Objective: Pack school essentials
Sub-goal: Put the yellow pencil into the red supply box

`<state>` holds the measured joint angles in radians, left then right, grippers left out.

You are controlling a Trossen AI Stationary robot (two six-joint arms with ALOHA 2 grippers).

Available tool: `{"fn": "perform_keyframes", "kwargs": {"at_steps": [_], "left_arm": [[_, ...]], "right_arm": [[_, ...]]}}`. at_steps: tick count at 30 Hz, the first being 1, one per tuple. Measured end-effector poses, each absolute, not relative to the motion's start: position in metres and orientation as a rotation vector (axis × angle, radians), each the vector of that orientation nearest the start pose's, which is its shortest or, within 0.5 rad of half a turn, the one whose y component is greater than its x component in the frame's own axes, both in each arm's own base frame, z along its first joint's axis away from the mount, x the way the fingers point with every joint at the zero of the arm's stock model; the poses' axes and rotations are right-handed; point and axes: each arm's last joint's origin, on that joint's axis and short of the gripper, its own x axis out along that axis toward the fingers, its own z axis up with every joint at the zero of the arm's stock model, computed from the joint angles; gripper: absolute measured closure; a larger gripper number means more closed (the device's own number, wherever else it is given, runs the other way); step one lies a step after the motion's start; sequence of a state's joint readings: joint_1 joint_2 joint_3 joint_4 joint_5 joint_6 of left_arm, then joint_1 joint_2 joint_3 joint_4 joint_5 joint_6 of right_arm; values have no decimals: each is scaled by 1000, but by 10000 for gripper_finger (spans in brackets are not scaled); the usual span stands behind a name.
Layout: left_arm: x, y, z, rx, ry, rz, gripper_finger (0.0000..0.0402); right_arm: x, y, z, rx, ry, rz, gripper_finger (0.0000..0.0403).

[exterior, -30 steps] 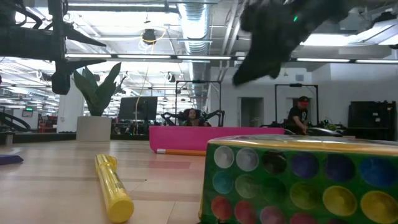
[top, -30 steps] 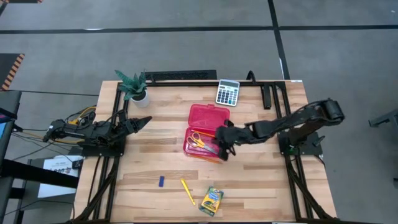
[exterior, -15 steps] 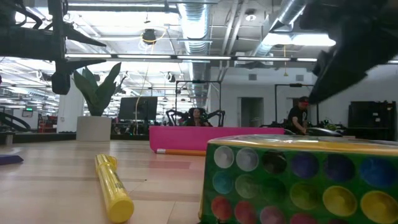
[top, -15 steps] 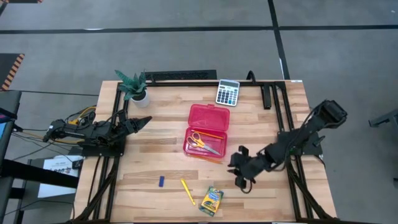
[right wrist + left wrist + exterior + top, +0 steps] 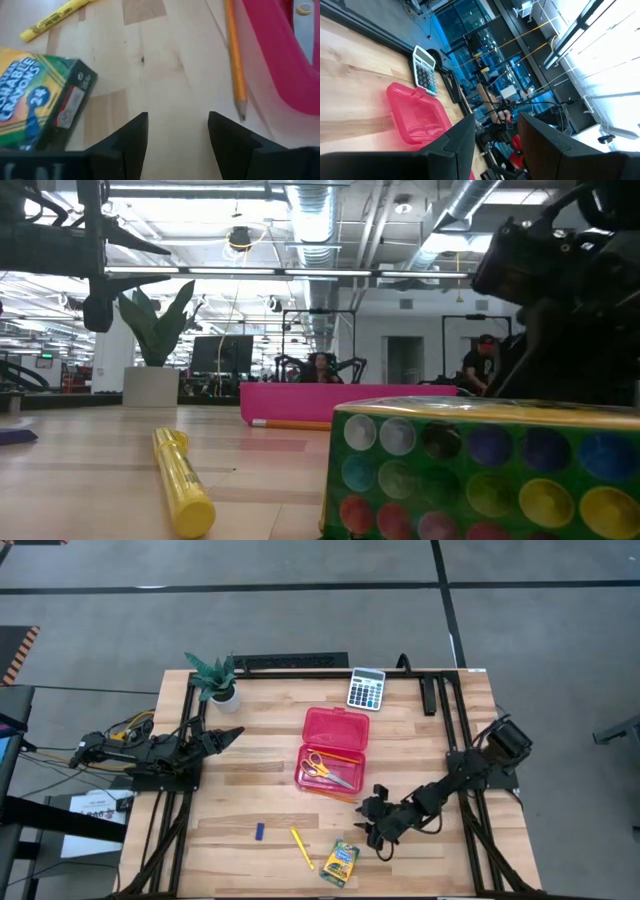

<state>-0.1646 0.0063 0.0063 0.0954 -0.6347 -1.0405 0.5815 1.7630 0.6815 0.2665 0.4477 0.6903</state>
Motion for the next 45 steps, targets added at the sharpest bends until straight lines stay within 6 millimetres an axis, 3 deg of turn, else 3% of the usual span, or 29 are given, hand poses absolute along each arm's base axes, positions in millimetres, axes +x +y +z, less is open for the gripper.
{"fn": "perform_keyframes", "kwargs": {"at_steps": [7,23,33,45], "left_arm": [[93,2,174,-1057,-325,381,264],[93,2,174,-1056,-326,385,264],[93,2,174,-1055,-329,391,264],[93,2,174,-1049,-328,391,264]], "right_arm": [[260,160,112,245,672,-91,203],[267,139,114,127,631,-228,209],[239,123,88,203,623,-258,219],[238,122,89,169,573,-212,219]]}}
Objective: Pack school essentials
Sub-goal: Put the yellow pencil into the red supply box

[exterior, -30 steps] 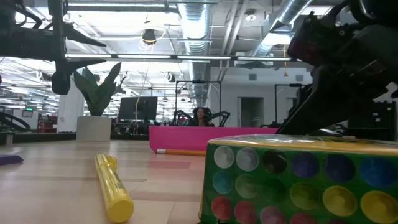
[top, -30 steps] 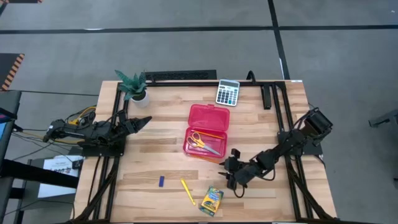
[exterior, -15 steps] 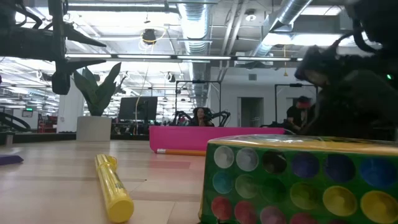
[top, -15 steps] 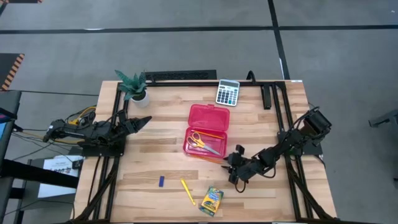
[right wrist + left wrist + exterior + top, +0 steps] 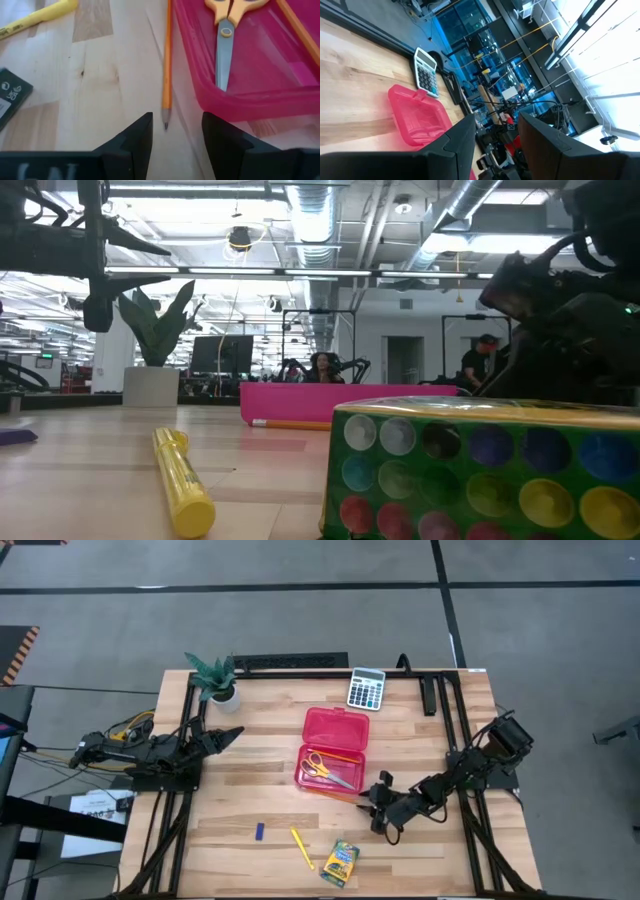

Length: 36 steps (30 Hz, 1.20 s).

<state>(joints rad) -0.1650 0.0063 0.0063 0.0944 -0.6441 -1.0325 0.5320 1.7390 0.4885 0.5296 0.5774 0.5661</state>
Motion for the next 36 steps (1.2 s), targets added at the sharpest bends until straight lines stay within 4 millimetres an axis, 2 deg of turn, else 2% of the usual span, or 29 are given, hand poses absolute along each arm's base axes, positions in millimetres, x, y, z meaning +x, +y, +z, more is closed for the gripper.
{"fn": "perform_keyframes", "kwargs": {"at_steps": [12,25,30,36], "left_arm": [[93,2,174,-1048,-328,391,264],[93,2,174,-1048,-327,392,264],[93,2,174,-1048,-327,391,264],[93,2,174,-1048,-327,391,264]], "right_arm": [[240,123,91,184,549,-200,225],[258,129,70,161,530,-247,239],[255,130,58,204,533,-313,287],[253,133,58,197,542,-303,362]]}}
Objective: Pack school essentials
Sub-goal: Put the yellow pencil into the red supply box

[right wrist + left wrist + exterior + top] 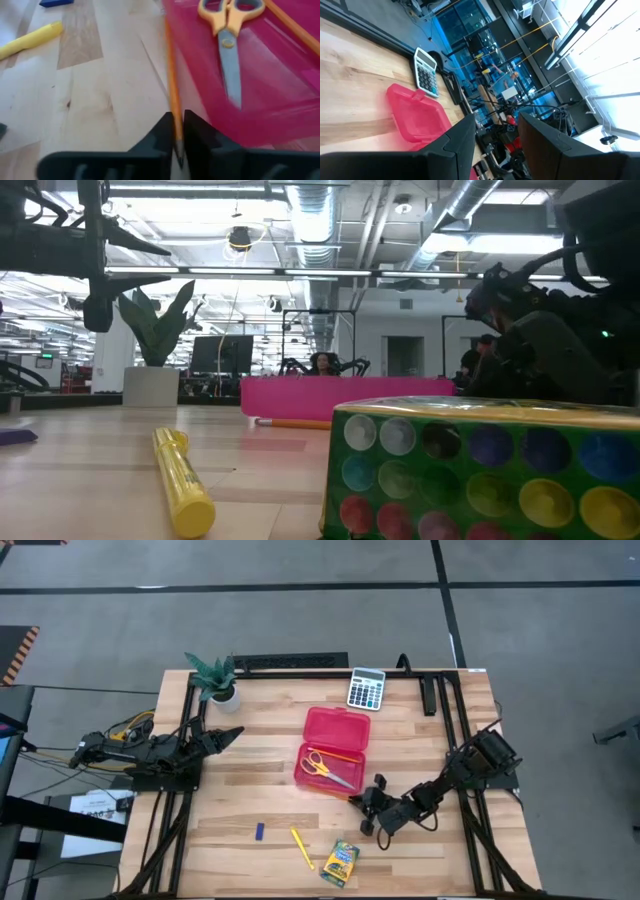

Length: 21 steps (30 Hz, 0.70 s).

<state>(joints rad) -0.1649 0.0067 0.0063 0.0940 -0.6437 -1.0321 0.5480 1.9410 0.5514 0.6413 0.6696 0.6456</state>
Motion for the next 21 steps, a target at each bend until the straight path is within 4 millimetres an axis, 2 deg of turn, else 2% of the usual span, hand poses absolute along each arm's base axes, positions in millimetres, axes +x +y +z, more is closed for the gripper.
{"fn": "perform_keyframes", "kwargs": {"at_steps": [4,9,21], "left_arm": [[93,2,174,-1048,-327,392,264],[93,2,174,-1048,-327,391,264],[93,2,174,-1048,-327,391,264]], "right_arm": [[252,134,59,196,543,-297,390],[256,139,62,217,520,-276,393],[290,167,89,229,453,-124,388]]}}
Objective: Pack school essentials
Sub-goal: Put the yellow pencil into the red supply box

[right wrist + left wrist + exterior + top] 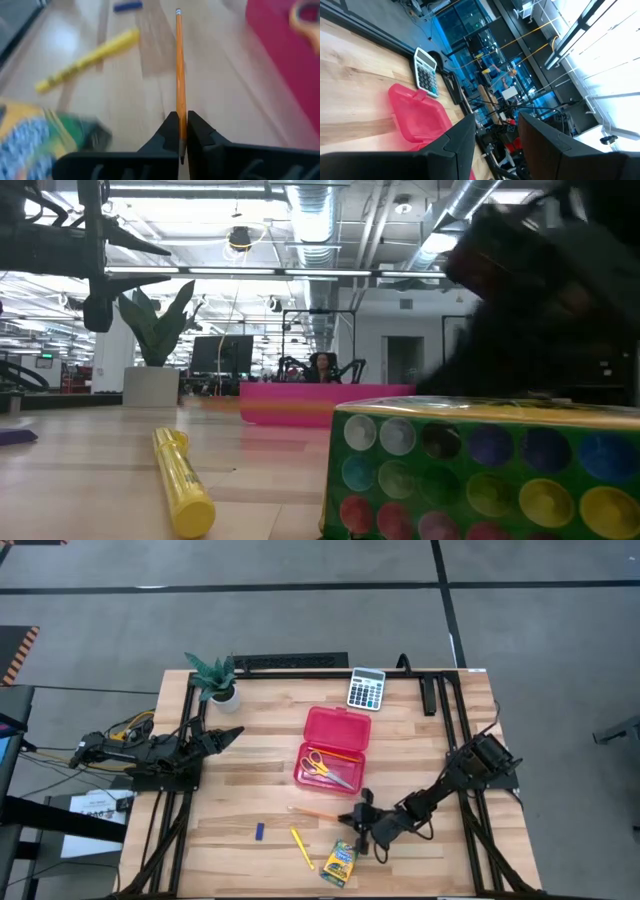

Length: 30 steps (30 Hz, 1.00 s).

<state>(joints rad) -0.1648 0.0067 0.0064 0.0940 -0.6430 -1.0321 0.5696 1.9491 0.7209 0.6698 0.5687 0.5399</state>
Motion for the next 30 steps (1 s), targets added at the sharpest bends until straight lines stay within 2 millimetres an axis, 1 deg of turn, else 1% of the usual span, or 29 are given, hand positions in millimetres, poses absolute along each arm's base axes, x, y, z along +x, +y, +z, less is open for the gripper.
{"fn": "perform_keyframes", "kwargs": {"at_steps": [2,6,8,12,18,21,23,26,28,30], "left_arm": [[93,2,174,-1048,-327,391,264],[93,2,174,-1048,-327,391,264],[93,2,174,-1048,-326,389,264],[93,2,174,-1049,-323,383,264],[93,2,174,-1049,-325,385,264],[93,2,174,-1049,-325,386,264],[93,2,174,-1043,-323,387,264],[93,2,174,-1034,-322,388,264],[93,2,174,-1033,-323,390,264],[93,2,174,-1032,-322,391,264]], "right_arm": [[297,167,95,224,431,-127,387],[305,158,103,225,404,-158,390],[309,152,112,208,374,-167,389],[312,134,137,140,359,-207,383],[303,100,175,58,407,-287,384],[296,86,189,26,444,-325,381],[290,77,191,1,502,-350,379],[284,70,189,-22,556,-373,378],[280,67,181,-1,564,-376,379],[273,65,169,26,588,-370,380]]}}
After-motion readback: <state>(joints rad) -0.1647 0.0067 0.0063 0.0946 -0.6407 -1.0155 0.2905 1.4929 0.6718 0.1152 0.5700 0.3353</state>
